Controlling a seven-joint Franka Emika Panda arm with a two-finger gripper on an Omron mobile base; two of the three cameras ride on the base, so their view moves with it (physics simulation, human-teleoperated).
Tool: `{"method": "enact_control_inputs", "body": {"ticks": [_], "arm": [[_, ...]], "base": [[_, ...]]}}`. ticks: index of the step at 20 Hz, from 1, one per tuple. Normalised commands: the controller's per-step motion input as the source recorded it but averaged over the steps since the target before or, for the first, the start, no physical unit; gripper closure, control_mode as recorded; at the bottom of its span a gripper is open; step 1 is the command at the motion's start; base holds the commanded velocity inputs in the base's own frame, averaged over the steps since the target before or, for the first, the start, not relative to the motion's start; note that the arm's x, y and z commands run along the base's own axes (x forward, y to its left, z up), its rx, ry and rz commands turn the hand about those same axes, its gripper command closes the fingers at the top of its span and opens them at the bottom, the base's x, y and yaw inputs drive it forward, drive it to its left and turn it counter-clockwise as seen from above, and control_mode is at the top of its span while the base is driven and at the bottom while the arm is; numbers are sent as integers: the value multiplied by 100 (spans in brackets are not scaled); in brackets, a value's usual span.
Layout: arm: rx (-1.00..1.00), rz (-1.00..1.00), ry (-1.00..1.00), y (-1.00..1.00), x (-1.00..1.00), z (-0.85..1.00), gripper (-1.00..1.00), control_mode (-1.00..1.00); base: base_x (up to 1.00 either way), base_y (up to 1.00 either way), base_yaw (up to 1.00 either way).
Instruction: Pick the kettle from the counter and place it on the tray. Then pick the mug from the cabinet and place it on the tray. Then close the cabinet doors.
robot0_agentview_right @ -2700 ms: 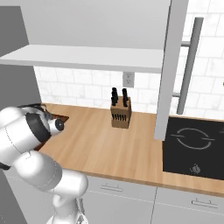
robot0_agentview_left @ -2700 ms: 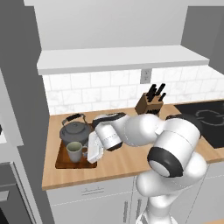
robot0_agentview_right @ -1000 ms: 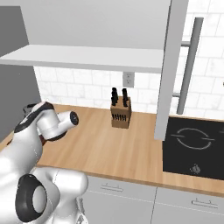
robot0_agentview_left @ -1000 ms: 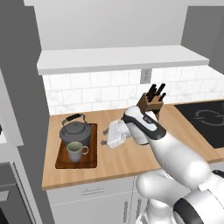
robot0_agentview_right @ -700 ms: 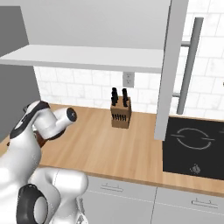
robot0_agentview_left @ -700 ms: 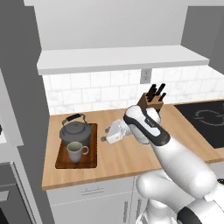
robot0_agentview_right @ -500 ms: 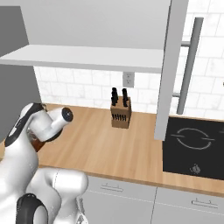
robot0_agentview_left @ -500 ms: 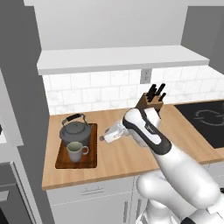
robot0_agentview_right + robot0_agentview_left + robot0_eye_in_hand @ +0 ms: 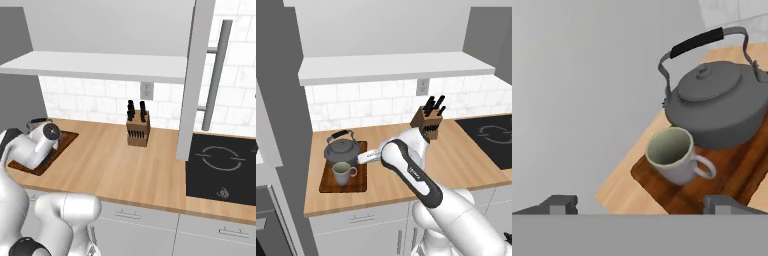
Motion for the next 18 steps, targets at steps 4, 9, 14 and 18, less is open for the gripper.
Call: {"method": "enact_control_inputs", "body": {"ticks": [4,9,14,18], "arm": [[-4,-3,5,8,0,-2,-100,-100],[-3,0,0,13,-2,0,-100,-100],[-8,0,4,27,-16,0,100,-100],[-6,0,5,22,-18,9,100,-100]], "base": [[0,0,0],[0,0,0],[0,0,0],[0,0,0]]}}
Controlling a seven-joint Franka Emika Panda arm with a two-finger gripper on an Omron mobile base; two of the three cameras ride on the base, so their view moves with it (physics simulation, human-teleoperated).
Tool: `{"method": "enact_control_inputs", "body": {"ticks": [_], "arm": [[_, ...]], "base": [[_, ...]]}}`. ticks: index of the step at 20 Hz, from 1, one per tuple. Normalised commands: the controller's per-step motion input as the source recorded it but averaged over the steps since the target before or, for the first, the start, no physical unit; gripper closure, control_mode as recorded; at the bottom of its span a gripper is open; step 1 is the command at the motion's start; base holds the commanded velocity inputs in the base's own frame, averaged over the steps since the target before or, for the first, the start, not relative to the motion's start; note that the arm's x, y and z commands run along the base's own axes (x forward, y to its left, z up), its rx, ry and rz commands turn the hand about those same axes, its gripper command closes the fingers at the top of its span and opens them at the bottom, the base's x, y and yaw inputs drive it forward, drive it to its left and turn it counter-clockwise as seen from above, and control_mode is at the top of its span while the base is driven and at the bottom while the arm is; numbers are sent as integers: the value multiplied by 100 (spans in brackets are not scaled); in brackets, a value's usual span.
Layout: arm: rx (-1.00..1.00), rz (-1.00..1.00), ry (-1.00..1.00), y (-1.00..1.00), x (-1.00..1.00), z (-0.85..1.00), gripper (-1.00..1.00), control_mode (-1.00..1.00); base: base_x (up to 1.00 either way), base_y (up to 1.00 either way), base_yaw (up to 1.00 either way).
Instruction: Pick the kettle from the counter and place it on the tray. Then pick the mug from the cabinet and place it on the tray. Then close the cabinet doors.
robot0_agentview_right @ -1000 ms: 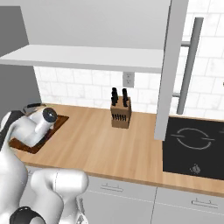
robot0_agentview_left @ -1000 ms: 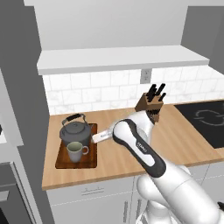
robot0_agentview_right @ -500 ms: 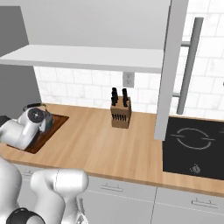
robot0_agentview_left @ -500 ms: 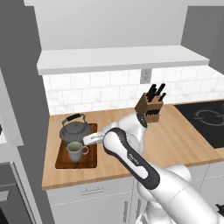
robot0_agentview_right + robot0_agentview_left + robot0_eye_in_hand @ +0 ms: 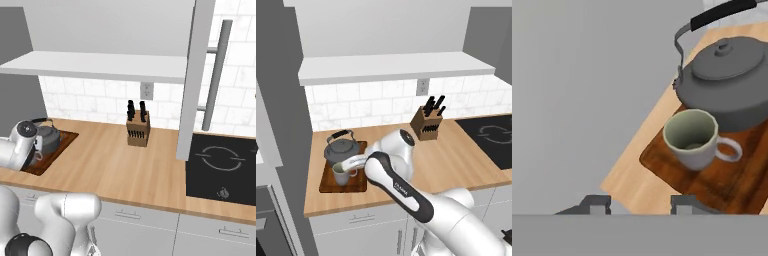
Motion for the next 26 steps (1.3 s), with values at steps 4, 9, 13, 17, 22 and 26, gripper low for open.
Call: {"method": "enact_control_inputs", "body": {"ticks": [4,9,13,17,22,26], "arm": [[-7,0,2,10,-24,6,100,-100],[-19,0,-10,4,-30,0,100,-100],[-24,-1,-7,0,-36,1,100,-100],[-25,-1,-4,0,-58,3,100,-100],[-18,-1,-12,0,-43,-1,100,-100],[0,0,-2,0,-22,5,100,-100]], "base": [[0,0,0],[0,0,0],[0,0,0],[0,0,0],[0,0,0],[0,0,0]]}}
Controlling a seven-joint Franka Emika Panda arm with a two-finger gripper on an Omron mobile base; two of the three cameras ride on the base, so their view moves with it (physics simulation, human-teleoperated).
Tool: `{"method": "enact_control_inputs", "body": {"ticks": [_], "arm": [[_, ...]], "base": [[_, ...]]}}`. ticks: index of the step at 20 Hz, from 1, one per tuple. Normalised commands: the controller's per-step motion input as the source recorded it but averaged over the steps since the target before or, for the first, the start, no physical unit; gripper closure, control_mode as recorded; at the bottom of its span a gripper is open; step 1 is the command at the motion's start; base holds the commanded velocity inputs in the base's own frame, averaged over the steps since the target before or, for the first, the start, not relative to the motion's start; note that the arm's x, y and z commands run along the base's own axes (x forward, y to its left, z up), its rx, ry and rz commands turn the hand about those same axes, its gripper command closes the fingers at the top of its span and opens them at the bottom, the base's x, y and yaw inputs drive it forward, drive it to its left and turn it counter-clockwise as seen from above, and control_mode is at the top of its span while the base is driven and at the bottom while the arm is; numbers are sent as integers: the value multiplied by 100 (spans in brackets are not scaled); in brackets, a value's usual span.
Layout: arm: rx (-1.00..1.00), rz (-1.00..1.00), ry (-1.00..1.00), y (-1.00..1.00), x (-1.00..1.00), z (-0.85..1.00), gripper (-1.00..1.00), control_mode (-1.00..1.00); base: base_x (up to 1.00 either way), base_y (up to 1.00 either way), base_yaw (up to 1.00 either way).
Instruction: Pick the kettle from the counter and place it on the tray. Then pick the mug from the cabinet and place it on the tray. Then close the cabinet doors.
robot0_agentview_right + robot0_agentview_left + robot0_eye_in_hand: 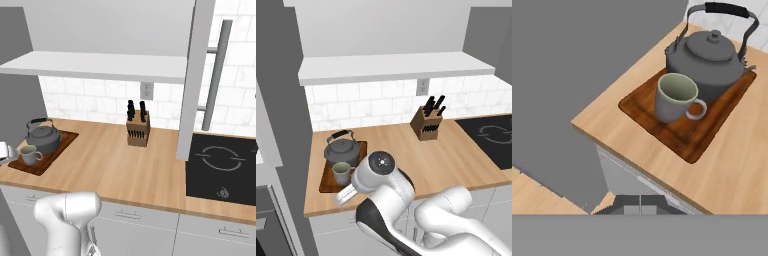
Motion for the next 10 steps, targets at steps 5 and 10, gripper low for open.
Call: {"method": "enact_control_inputs", "body": {"ticks": [5,10], "arm": [[0,0,-2,0,-15,7,100,-100],[0,0,-4,0,-8,1,100,-100]], "base": [[0,0,0],[0,0,0]]}}
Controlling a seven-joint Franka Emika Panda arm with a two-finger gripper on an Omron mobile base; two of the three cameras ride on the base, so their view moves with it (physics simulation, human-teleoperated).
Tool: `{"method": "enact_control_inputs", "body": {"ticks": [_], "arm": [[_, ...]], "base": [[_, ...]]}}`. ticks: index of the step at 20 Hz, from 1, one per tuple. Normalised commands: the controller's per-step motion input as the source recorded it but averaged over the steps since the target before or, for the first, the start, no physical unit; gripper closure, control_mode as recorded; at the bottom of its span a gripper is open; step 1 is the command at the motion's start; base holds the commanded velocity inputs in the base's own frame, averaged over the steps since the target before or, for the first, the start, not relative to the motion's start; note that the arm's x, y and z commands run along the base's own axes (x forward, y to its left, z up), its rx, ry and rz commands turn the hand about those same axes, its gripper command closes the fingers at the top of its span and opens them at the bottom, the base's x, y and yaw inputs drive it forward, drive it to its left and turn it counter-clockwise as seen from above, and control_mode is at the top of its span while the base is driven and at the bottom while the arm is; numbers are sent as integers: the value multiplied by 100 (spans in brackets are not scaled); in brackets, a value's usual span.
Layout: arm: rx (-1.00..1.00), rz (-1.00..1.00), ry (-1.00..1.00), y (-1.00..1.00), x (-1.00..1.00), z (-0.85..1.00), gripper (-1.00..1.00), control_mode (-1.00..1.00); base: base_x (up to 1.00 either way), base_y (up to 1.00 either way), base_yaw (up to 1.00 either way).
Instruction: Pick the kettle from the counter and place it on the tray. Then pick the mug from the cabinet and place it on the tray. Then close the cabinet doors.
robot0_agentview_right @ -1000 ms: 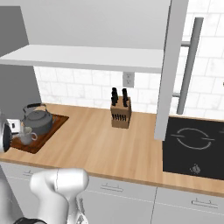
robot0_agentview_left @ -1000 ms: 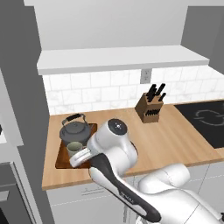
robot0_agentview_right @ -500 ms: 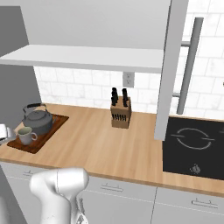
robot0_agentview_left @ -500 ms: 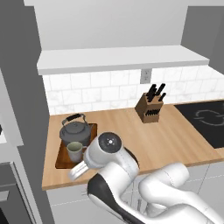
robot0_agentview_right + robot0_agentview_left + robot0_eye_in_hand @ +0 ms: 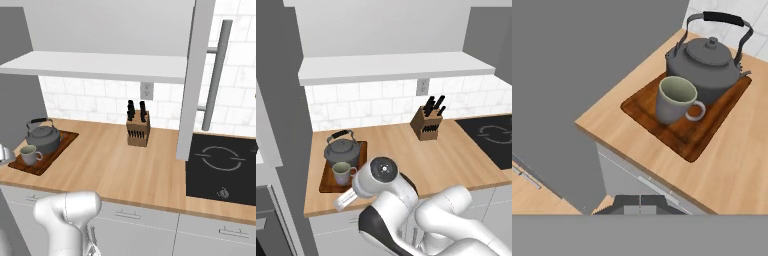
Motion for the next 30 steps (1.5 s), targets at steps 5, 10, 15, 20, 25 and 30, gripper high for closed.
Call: {"method": "enact_control_inputs", "body": {"ticks": [5,10,15,20,25,30], "arm": [[0,0,-4,0,-13,2,100,-100],[0,0,0,0,-1,0,100,-100],[-2,0,0,0,0,0,100,-100],[0,-8,-13,12,-3,0,100,-100],[0,-26,-17,13,-21,1,100,-100],[0,-40,4,11,-26,17,100,-100]], "base": [[0,0,0],[0,0,0],[0,0,0],[0,0,0],[0,0,0],[0,0,0]]}}
